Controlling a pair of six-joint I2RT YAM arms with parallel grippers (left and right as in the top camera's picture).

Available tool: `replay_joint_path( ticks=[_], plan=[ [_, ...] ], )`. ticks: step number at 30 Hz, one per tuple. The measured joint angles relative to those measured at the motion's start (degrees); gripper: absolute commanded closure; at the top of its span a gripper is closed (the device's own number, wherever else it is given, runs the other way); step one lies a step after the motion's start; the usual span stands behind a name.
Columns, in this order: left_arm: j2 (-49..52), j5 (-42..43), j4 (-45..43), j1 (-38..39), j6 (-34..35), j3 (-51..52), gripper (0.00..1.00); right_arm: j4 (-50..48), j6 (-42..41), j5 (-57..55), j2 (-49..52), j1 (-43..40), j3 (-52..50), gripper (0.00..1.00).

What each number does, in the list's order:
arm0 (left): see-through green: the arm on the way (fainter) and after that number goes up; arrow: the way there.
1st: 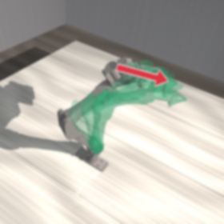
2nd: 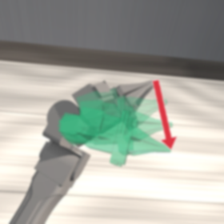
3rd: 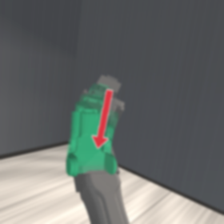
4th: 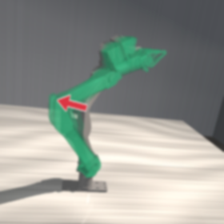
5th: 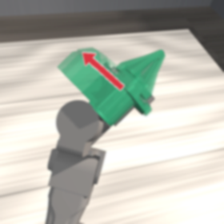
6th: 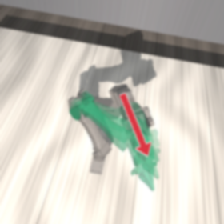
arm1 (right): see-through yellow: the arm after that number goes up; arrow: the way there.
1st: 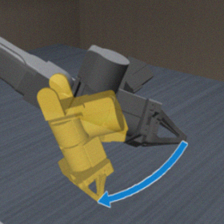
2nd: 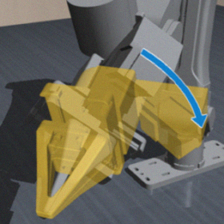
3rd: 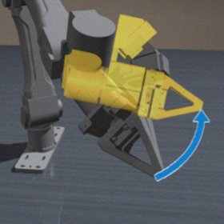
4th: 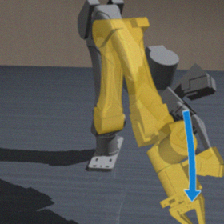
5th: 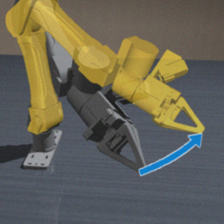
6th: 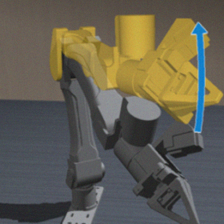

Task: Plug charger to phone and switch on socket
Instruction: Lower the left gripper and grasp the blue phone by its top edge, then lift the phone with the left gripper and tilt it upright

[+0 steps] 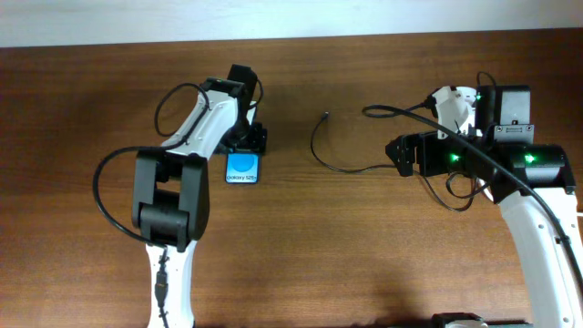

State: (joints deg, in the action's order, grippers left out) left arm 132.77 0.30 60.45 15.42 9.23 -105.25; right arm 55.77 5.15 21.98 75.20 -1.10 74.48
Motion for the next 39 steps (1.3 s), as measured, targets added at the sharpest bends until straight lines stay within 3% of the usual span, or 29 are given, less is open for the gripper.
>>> replay_joint_path(
  ticks=[6,13,19,21,23,26,34,39],
  plan=[
    [0.0,0.0,-0.1,0.1,0.0,0.0,0.42,0.0,0.0,0.0,0.0,0.0,0.0,0.02],
    [0.7,0.1,1.3,0.2,0.0,-1.5,0.41,0.0,0.0,0.0,0.0,0.0,0.0,0.02],
    [2.7,1.2,8.1,0.4,0.0,-11.9,0.43,0.2,0.0,0.0,0.0,0.0,0.0,0.02],
    [2.7,1.2,9.9,0.4,0.0,-15.7,0.53,0.4,0.0,0.0,0.0,0.0,0.0,0.02],
    [2.7,1.2,11.5,0.4,0.0,-18.2,0.75,0.5,0.0,0.0,0.0,0.0,0.0,0.01],
    [2.7,1.2,12.6,0.4,0.0,-21.2,0.98,0.7,0.0,0.0,0.0,0.0,0.0,0.02],
    [2.7,1.6,12.9,0.2,1.9,-21.9,1.00,-1.1,-4.2,0.7,0.0,0.0,0.0,0.02],
    [2.7,7.5,12.9,-2.3,4.3,-22.8,1.00,-2.2,-9.3,1.1,2.1,0.0,0.0,0.01]
  ],
)
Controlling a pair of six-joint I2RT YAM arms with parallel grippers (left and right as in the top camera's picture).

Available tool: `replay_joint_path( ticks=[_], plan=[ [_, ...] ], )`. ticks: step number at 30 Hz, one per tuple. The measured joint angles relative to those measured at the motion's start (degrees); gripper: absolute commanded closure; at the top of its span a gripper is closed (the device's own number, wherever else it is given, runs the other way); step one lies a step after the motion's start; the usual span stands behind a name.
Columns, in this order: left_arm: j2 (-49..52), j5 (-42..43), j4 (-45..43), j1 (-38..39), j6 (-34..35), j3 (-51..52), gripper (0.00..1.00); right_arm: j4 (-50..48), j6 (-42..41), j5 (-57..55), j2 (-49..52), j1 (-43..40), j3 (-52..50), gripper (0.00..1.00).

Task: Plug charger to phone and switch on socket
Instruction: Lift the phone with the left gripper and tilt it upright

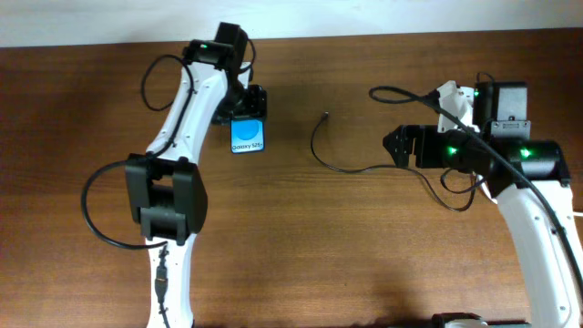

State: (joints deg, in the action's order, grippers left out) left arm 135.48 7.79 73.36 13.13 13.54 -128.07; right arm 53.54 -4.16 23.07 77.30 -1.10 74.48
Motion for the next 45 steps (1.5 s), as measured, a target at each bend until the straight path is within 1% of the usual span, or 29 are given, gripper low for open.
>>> replay_joint_path(
  ticks=[3,6,8,10,13,14,15,17,18,21,24,27,29,34,45],
  plan=[
    [0.0,2.7,0.4,-2.2,3.1,-0.1,1.00,-0.5,-3.2,0.3,3.2,0.0,0.0,0.01],
    [0.0,5.2,1.7,-3.7,8.1,-0.1,1.00,-1.6,-5.3,2.5,5.9,0.0,0.0,0.00],
    [0.0,7.9,2.3,-4.3,13.2,-0.1,1.00,-4.0,-7.1,4.2,7.2,0.5,0.0,0.03],
    [0.0,11.8,2.3,-4.4,17.8,-0.1,1.00,-7.0,-8.7,5.1,8.2,2.9,0.0,0.04],
    [0.0,17.0,4.0,-4.3,28.2,-0.2,1.00,-10.3,-11.0,5.1,8.7,6.4,0.0,0.04],
    [0.0,18.9,5.2,-4.2,32.9,-0.2,1.00,-10.9,-12.0,5.0,8.9,7.6,0.0,0.04],
    [0.0,20.4,6.0,-4.2,35.8,-0.2,1.00,-11.4,-13.6,4.4,8.9,8.4,0.0,0.05],
    [0.0,24.1,6.8,-4.3,39.4,-0.2,1.00,-11.6,-15.4,3.5,8.9,8.6,0.0,0.05],
    [0.0,27.4,7.1,-4.3,40.9,-0.2,1.00,-11.8,-16.1,2.9,8.9,8.5,0.0,0.05],
    [0.0,36.5,9.2,-4.2,42.9,-0.2,1.00,-12.4,-17.6,1.8,8.9,8.5,0.0,0.05],
    [0.0,44.1,11.5,-4.2,43.3,-0.2,1.00,-12.7,-18.5,0.5,8.9,8.5,0.0,0.05],
    [0.0,51.0,11.5,-4.2,43.5,-0.2,1.00,-13.3,-18.8,-0.1,8.9,8.5,0.0,0.05],
    [0.0,53.9,11.5,-4.2,43.5,-0.2,1.00,-13.6,-19.6,-0.3,8.9,8.5,0.0,0.05],
    [0.0,56.9,11.5,-4.3,44.5,-0.2,1.00,-14.4,-19.9,-0.5,8.9,8.5,0.0,0.05],
    [0.0,56.9,11.5,-4.3,44.8,-0.2,1.00,-14.7,-20.1,-0.5,8.9,8.5,0.0,0.05]
  ],
)
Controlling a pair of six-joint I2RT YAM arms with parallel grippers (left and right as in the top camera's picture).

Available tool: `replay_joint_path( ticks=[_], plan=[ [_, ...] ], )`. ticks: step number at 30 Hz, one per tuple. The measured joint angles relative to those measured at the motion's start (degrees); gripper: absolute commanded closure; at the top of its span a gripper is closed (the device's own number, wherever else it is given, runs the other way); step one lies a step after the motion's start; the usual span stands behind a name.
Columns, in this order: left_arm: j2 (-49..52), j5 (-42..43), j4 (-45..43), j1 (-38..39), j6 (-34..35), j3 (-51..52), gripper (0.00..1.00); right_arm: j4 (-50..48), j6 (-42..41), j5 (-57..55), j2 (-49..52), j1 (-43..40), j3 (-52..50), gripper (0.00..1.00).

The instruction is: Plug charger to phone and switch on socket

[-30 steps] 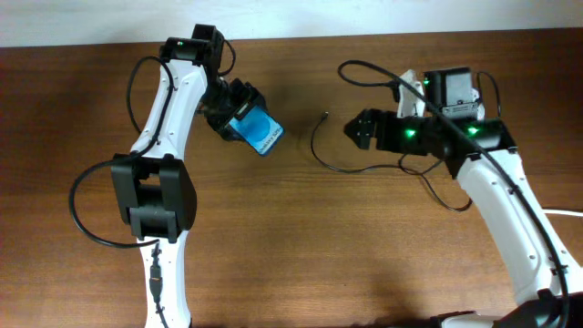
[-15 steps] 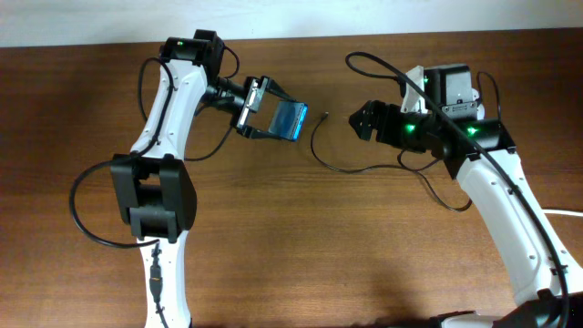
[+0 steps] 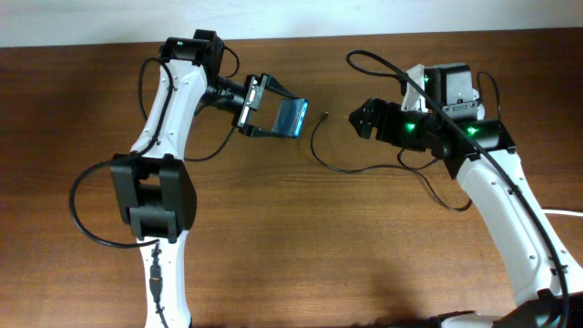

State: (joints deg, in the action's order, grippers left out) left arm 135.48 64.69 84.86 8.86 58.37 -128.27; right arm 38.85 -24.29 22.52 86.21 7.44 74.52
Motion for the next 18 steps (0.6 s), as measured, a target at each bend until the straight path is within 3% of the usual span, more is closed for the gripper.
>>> replay_joint_path(
  ticks=[3,5,8,18],
  plan=[
    [0.0,-2.7,-0.3,0.0,0.1,0.0,1.00,-1.0,-1.4,0.0,0.0,0.4,0.0,0.05],
    [0.0,-9.1,-0.4,0.0,2.2,0.0,1.00,-2.9,-2.2,-0.1,0.3,2.5,0.0,0.06],
    [0.0,-15.5,-0.4,0.0,5.0,0.0,1.00,-6.4,-4.5,-0.2,2.0,7.5,0.1,0.15],
    [0.0,-20.7,-0.2,1.4,6.0,0.0,1.00,-16.2,-12.8,-2.6,9.9,19.5,0.2,0.35]
  ],
)
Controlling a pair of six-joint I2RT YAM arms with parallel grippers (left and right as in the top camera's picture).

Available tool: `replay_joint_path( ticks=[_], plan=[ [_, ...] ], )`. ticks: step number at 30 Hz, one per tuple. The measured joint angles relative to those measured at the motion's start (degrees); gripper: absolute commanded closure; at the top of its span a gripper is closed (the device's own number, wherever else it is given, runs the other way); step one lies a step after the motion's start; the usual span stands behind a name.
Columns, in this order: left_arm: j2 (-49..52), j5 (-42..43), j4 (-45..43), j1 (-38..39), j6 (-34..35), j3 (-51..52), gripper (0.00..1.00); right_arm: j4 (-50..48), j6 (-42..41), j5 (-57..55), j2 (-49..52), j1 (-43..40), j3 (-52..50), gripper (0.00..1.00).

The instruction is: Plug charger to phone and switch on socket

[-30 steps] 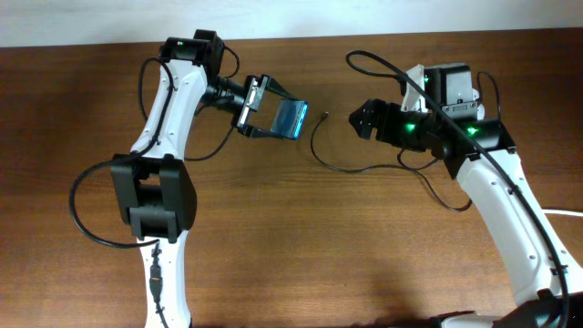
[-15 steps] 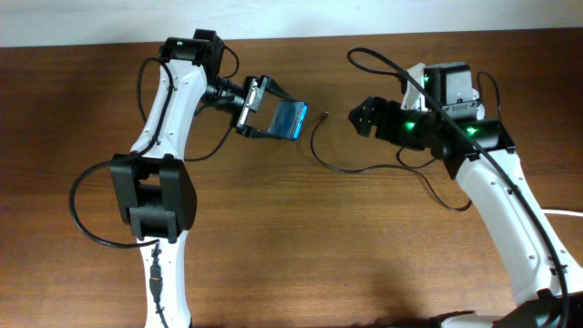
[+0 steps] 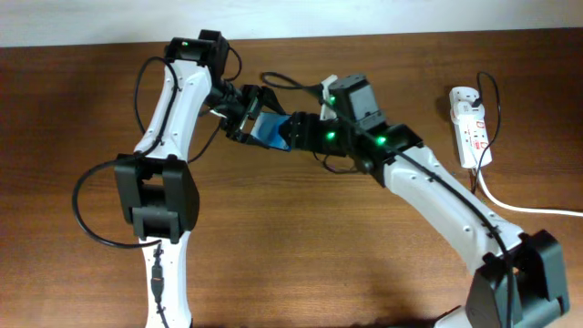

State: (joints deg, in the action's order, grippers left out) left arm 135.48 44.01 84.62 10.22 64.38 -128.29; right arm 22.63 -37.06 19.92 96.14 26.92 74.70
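The phone (image 3: 271,130), its blue screen showing, is held tilted above the table at the back middle, with my left gripper (image 3: 258,121) shut on it. From the right, my right gripper (image 3: 297,128) reaches right up against the phone's right end. Whether its fingers are open or shut does not show. The black charger cable (image 3: 326,162) shows only as a short arc under the right arm, and its plug is hidden. The white socket strip (image 3: 469,124) lies at the far right with a black lead going into it.
The right arm (image 3: 428,196) stretches diagonally across the table from the front right corner. A white mains cord (image 3: 528,207) runs from the strip off the right edge. The left arm's base (image 3: 159,205) stands at the front left.
My right gripper has moved left from beside the cable's free end to the phone's right end, uncovering the socket strip. My left gripper has dropped a little with the phone in it.
My left gripper was on the phone as it lay on the table, with the right gripper far to the right. Then the phone sat further back. Then it was held up and turned toward the cable end as the right gripper neared. Now both grippers meet at the phone.
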Motion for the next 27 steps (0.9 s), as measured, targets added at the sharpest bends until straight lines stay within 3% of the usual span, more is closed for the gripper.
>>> replay_joint_path(
  ticks=[5,12,18,23,27],
  plan=[
    [0.0,-1.1,0.0,2.5,0.0,0.0,1.00,-1.0,-2.1,-5.5,1.1,2.4,0.0,0.52],
    [0.0,-1.3,0.0,2.5,0.0,0.0,1.00,-1.2,-3.0,-12.0,1.2,5.2,0.0,0.61],
    [0.0,-1.4,0.0,2.5,0.0,0.0,1.00,-0.3,-3.1,-12.2,2.9,5.5,0.0,0.80],
    [0.0,-0.9,-0.2,2.5,0.2,-0.1,1.00,-0.3,-6.0,-12.7,2.9,5.5,0.0,0.86],
    [0.0,-0.8,0.0,2.6,0.4,-0.5,1.00,0.5,-3.3,-13.0,3.4,5.6,0.0,0.96]
  ],
)
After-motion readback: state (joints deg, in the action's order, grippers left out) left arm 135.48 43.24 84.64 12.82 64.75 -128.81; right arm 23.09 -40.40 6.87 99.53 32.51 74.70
